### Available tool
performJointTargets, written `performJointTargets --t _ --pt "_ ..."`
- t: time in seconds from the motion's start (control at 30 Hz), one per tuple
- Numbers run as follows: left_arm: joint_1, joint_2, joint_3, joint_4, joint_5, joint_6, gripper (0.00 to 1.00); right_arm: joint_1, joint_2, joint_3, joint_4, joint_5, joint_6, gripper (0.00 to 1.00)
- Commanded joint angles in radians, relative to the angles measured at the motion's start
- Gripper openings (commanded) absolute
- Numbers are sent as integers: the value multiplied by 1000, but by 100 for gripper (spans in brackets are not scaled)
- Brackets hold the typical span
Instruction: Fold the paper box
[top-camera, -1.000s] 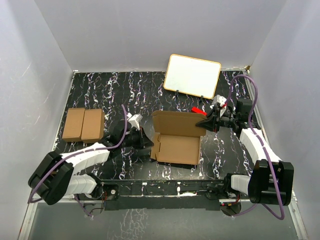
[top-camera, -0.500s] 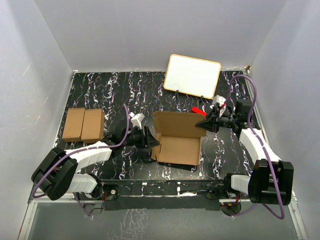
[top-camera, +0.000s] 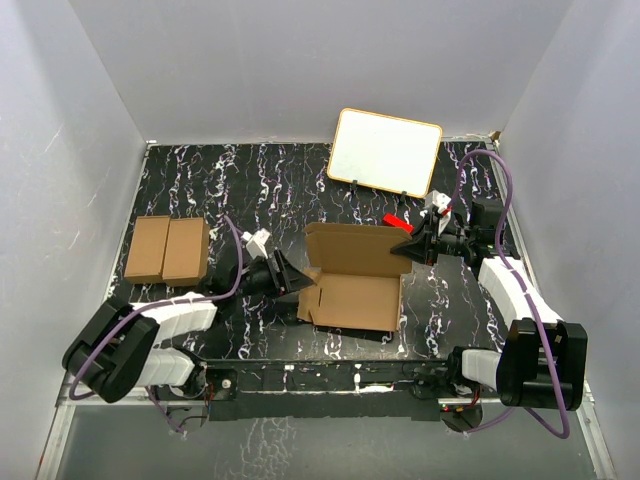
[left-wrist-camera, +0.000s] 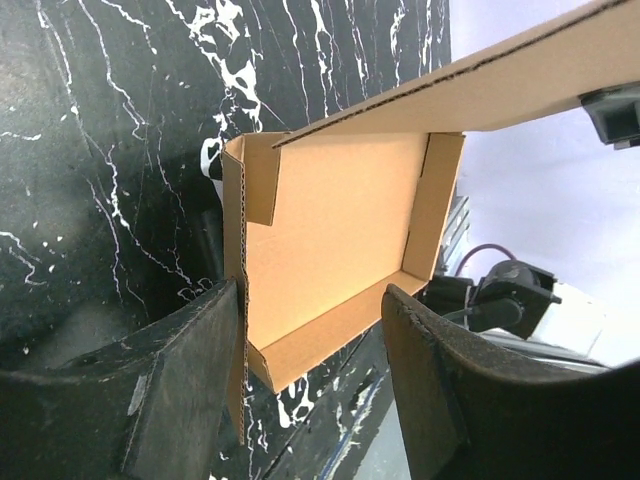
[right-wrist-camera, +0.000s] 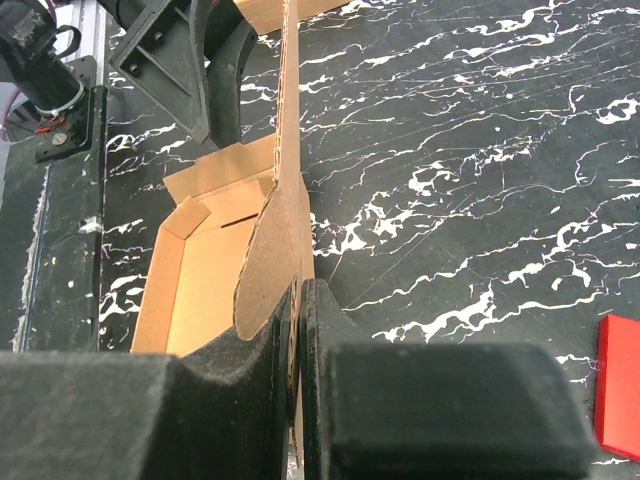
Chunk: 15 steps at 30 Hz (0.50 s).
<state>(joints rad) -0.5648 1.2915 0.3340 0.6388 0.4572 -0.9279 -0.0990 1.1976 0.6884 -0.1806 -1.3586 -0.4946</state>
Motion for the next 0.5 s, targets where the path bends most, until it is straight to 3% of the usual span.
performJointTargets --t 0.0,0.13,0.23,0.33,0.47 --pt "43 -77 -24 42 -11 -70 57 3 -1 -7 55 -28 -11 8" --pt "100 -221 -15 -190 -144 7 55 4 -1 -6 54 -27 -11 8" --pt "119 -294 -11 -323 -232 47 38 5 3 -4 53 -30 -12 8" --pt "127 -285 -6 -382 -248 91 23 4 1 -2 52 -30 -13 8" --pt "128 -175 -3 -339 -192 142 15 4 1 -3 52 -31 -13 8"
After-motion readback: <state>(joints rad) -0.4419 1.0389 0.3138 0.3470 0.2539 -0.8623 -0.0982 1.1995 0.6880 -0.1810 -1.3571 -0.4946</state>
